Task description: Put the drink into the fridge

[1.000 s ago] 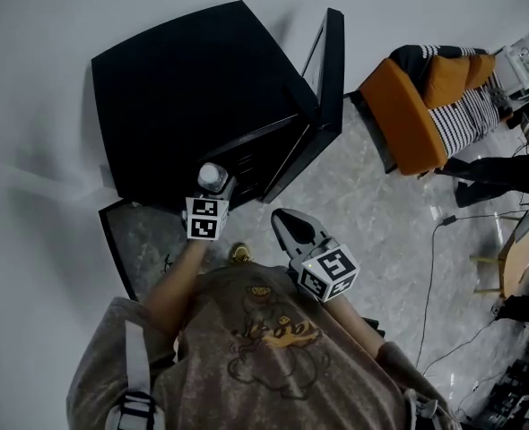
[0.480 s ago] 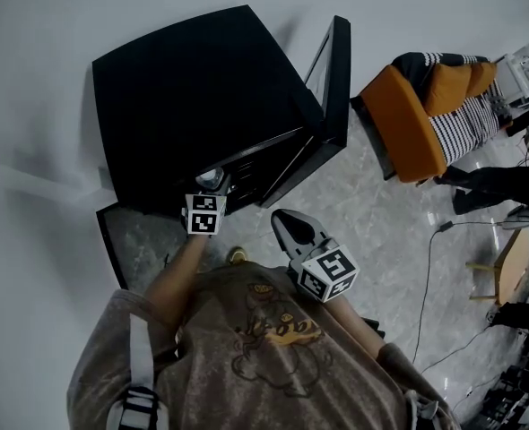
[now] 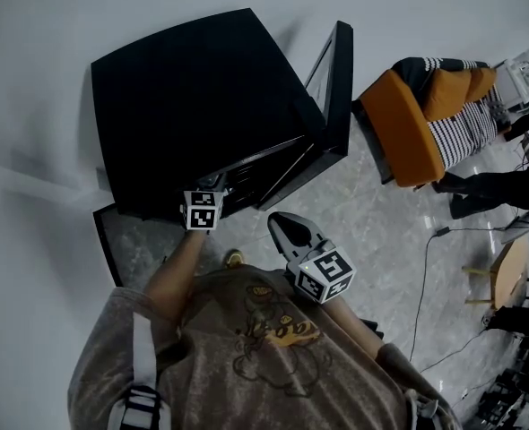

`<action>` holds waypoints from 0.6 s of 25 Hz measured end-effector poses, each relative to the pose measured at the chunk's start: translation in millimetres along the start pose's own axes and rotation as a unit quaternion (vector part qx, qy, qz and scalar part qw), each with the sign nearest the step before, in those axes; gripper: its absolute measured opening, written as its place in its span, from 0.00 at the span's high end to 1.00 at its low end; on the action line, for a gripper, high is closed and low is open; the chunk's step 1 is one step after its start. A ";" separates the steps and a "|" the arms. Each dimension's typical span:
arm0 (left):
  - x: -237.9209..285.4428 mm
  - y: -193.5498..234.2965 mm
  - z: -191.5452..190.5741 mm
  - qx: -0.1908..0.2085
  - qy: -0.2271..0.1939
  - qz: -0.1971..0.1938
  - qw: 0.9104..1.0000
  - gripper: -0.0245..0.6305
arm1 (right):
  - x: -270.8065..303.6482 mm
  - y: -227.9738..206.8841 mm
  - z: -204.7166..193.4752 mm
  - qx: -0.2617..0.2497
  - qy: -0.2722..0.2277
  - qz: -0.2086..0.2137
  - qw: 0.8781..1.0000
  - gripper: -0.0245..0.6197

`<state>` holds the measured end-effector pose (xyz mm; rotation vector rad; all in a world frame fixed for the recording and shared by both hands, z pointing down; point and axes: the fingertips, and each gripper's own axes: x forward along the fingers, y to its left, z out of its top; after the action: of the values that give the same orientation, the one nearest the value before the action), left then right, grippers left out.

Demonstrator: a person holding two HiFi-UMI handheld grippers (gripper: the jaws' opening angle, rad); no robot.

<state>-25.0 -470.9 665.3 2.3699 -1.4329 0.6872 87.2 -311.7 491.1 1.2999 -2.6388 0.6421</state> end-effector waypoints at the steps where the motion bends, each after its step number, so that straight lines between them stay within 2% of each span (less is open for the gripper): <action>1: 1.7 1.4 -0.1 -0.001 0.000 0.001 1.000 0.50 | 0.6 -0.4 0.1 0.000 0.000 0.000 1.000 0.92; 6: 9.2 5.9 1.6 -0.007 0.000 0.005 1.000 0.50 | 2.3 -3.4 0.9 0.001 0.001 -0.001 1.000 0.92; 15: 20.6 2.8 -2.9 0.008 0.009 0.008 1.000 0.50 | 2.7 -7.2 -1.0 0.002 0.009 0.006 1.000 0.92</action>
<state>-20.1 -486.2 678.8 2.3598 -1.4451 0.7245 91.1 -317.1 495.1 1.2755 -2.6343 0.6590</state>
